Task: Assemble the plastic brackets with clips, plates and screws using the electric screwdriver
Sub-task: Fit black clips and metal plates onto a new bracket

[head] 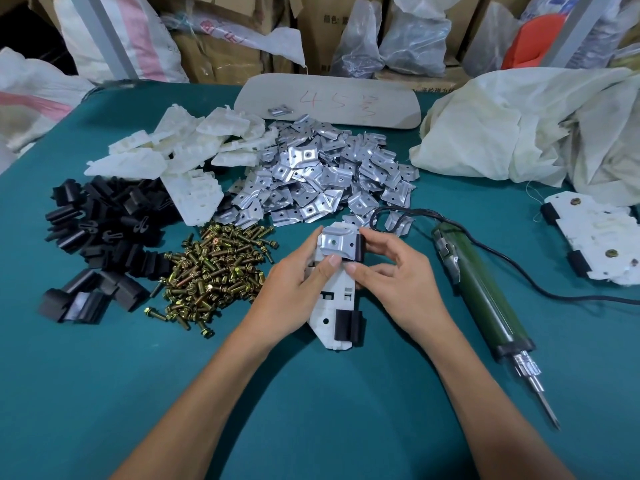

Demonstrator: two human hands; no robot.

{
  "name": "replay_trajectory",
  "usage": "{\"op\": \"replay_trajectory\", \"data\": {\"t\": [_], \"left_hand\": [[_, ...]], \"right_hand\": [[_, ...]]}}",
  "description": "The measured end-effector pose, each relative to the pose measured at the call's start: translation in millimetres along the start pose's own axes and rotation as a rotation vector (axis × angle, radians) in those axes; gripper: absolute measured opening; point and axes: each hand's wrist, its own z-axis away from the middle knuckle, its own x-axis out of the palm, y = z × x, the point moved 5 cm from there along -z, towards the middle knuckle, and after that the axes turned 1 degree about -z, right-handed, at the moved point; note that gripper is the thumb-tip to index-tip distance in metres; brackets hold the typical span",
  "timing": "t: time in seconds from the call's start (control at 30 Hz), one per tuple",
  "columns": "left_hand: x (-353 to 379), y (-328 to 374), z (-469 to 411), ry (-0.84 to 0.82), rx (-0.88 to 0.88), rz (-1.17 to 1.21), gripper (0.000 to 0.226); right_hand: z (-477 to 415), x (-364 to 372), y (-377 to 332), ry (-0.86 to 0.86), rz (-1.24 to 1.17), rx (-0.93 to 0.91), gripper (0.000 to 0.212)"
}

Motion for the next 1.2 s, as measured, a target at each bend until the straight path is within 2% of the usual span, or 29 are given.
{"op": "replay_trajectory", "data": {"t": [0.23,0.4,0.77,1.0,1.13,1.2], "left_hand": [[0,-7,-1,0.003,-0.005,0.007,0.071],[-2,-3,2,0.016,0.038,0.029,0.062],[-3,5,4,0.028,0.051,0.058,0.044],[-3,3,4,0.045,0.065,0.042,0.043],[-1,1,5,0.041,0.038,-0.041,0.049],[-1,3,5,0.038,0.04,-0.185,0.056]], "right_hand": [[-3,-3,2,-0.096,-0.104,0.049,0.053],[-1,-2,-3,-0.142,-0.138,0.041,0.053],[0,-2,-4,-0.124,-0.147,0.05,0.049],[0,-1,-4,-0.129,-0.126,0.051,0.048],[-1,-3,-2,-0.11,-0.111,0.058,0.048],[-2,-5,-1,-0.098,-0.083,0.067,0.049]]}}
